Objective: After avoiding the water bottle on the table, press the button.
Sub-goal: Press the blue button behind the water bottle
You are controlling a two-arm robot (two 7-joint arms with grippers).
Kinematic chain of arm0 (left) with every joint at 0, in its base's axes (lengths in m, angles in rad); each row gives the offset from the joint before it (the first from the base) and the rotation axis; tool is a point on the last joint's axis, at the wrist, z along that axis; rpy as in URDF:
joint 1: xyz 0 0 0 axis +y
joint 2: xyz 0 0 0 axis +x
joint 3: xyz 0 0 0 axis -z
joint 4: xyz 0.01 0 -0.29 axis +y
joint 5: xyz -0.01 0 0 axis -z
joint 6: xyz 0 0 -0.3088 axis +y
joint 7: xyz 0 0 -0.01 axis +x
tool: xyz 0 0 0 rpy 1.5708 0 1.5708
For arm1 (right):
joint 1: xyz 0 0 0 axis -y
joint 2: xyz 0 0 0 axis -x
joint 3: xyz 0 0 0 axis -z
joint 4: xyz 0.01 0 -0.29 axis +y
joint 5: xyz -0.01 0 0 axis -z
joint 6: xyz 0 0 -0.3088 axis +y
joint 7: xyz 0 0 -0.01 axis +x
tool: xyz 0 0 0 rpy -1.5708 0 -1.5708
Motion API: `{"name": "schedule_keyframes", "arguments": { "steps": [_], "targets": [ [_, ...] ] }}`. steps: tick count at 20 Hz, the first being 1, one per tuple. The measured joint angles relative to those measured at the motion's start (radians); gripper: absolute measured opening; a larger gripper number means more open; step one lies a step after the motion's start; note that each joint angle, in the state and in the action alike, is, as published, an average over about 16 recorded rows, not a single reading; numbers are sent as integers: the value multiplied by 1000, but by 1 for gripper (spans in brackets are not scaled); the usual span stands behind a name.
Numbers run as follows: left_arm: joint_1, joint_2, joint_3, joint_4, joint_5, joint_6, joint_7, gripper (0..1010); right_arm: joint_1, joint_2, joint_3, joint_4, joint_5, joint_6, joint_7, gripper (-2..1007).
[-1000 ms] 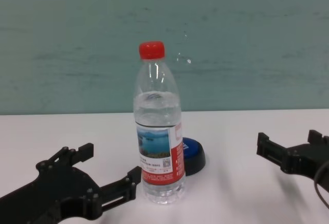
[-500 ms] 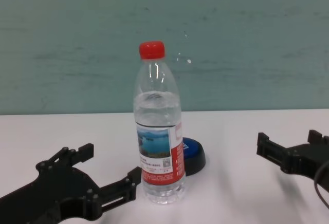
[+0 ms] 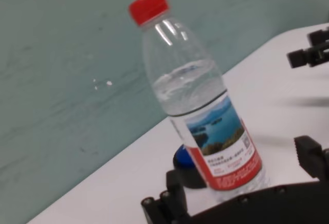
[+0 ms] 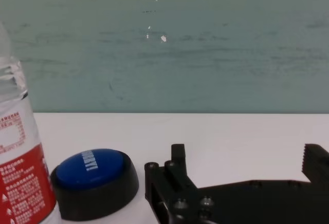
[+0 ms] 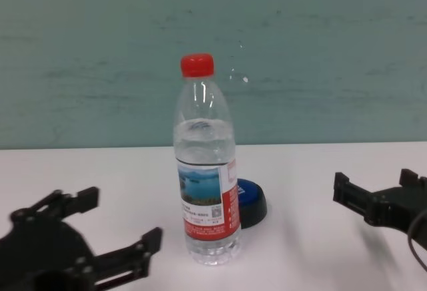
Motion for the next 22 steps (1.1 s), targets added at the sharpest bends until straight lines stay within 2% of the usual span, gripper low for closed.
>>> {"name": "schedule_keyframes", "arguments": {
  "steps": [5,10,16,19,22],
  "targets": [
    [46,43,-57,-34,-44,-28,-24,1000,0,0,0,0,0,0,0,1004],
    [47,67,-112,-11,-111,-66,-57,1000,0,0,0,0,0,0,0,1004],
    [-18,77,-150,78,-190,-96,-105,1000,0,0,0,0,0,0,0,1004],
    [-65,81,-152,134,-217,-105,-129,1000,0,0,0,0,0,0,0,1004],
    [-117,84,-144,191,-230,-115,-151,1000,0,0,0,0,0,0,0,1004]
  ]
}}
